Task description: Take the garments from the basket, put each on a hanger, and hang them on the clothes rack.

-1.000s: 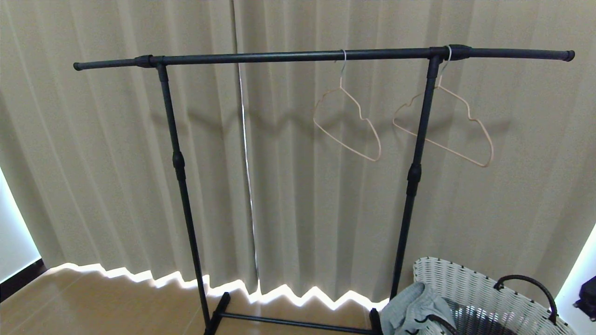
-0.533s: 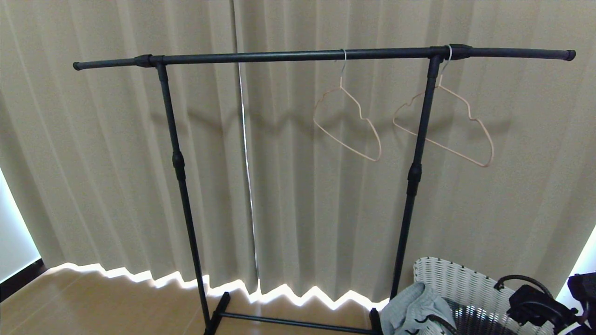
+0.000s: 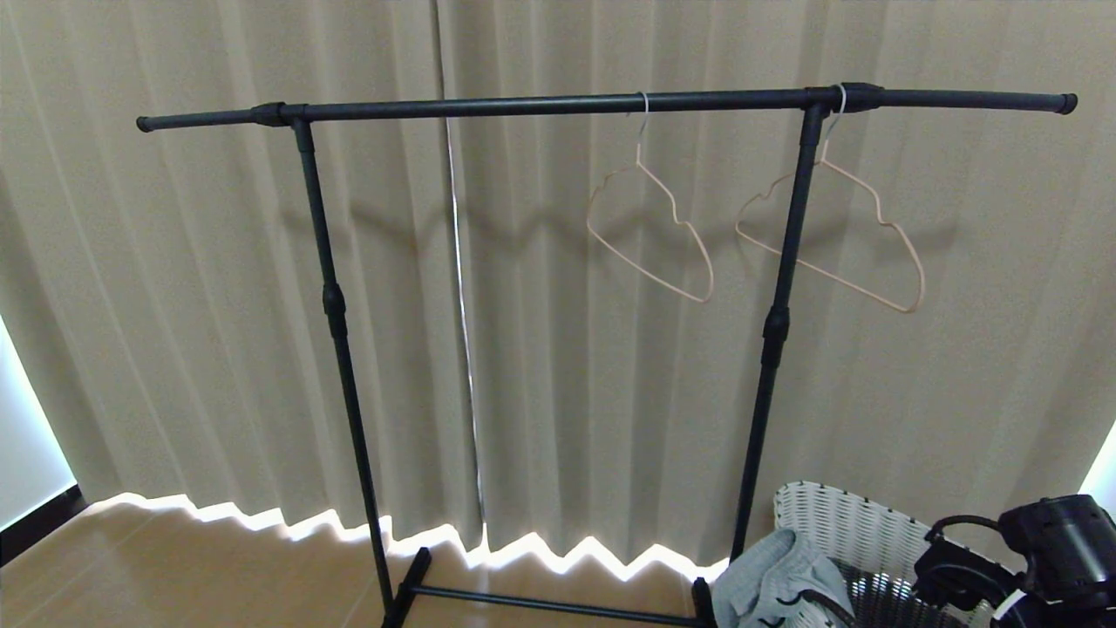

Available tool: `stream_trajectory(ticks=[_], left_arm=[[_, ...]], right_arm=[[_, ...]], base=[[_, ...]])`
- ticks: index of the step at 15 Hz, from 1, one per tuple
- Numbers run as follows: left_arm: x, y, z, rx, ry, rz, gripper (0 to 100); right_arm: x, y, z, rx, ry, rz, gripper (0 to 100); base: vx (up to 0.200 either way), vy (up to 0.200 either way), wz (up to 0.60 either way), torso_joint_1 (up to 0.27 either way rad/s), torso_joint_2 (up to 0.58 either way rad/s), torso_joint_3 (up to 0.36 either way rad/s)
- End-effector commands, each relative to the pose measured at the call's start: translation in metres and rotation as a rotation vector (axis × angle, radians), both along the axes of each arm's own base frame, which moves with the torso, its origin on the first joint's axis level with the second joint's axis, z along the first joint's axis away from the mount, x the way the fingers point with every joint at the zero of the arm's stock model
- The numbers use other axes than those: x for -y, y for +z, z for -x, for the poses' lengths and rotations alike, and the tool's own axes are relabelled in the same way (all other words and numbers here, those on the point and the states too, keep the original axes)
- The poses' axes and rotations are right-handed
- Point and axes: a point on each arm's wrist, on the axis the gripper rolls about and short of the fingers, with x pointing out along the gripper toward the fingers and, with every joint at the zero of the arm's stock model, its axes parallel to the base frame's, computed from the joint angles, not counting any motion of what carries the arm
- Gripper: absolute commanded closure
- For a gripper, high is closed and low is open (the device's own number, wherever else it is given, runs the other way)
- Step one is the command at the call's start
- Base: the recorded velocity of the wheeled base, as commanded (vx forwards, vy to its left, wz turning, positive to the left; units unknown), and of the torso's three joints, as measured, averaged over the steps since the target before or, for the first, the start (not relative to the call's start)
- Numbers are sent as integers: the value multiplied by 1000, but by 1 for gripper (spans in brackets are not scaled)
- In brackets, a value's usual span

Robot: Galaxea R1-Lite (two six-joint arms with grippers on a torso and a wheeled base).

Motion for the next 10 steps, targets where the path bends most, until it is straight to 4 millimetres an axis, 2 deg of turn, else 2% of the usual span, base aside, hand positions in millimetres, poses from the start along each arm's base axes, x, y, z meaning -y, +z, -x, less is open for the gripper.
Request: stream_trajectory(ticks=[1,4,10], left_arm=[[0,0,0,0,0,0,0],[0,0,0,0,0,0,0],[0,0,0,0,2,2,0]], right_arm=[[0,-7,-12,-37,-4,5,0],[4,-12,-26,-52,-30,9,0],[19,-41,-46,-134,-107,49,0]], base=[[0,0,0,0,0,0],[0,0,0,0,0,0],[0,0,0,0,0,0]])
